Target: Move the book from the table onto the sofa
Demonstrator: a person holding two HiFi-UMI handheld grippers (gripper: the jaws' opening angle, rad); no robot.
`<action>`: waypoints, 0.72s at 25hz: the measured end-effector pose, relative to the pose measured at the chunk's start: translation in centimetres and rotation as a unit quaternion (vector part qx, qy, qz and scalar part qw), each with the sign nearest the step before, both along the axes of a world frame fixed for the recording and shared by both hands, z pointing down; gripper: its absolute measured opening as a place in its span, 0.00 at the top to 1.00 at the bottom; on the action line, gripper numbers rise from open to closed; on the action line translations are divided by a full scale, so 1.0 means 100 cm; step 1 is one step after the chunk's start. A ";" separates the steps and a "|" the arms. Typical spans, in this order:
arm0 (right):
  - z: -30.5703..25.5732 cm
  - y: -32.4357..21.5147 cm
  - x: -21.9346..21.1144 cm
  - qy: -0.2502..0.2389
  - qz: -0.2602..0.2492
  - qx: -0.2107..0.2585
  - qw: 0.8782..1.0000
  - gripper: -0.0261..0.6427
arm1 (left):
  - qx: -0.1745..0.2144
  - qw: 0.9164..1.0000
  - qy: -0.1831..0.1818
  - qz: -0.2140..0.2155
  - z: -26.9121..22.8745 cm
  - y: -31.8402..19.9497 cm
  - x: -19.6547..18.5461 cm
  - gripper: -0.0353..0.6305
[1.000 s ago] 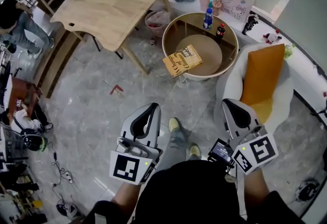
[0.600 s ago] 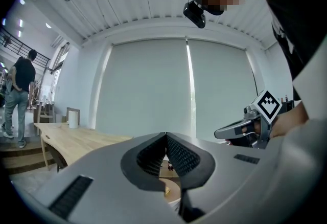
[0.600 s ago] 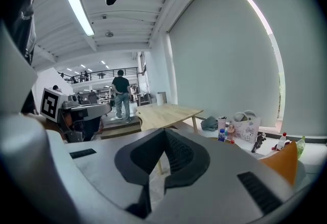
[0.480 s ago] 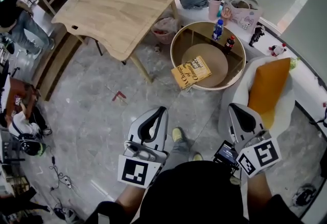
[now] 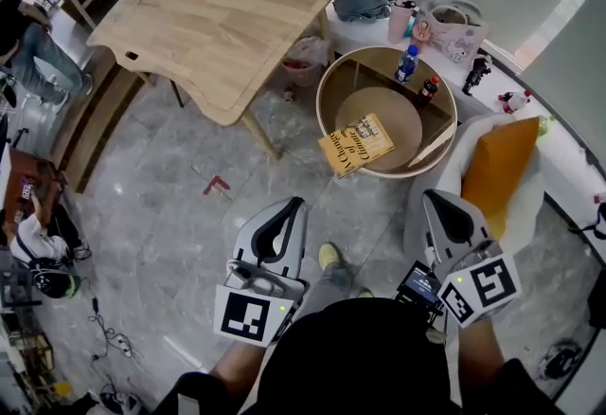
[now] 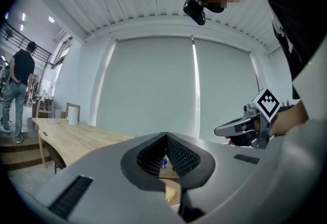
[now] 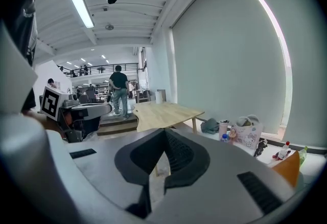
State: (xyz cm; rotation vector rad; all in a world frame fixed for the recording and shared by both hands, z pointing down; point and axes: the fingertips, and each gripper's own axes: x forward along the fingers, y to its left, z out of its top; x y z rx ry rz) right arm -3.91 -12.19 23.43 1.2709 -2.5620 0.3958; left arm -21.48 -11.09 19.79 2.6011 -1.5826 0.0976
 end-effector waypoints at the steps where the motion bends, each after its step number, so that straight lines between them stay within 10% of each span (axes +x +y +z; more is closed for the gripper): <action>1: 0.000 -0.003 -0.002 0.000 0.002 0.000 1.000 0.95 | -0.003 1.000 0.003 0.002 0.001 -0.003 -0.002 0.93; 18: 0.008 -0.036 -0.014 0.016 0.048 0.004 0.999 0.95 | 0.002 0.999 -0.002 0.045 0.012 -0.038 -0.025 0.93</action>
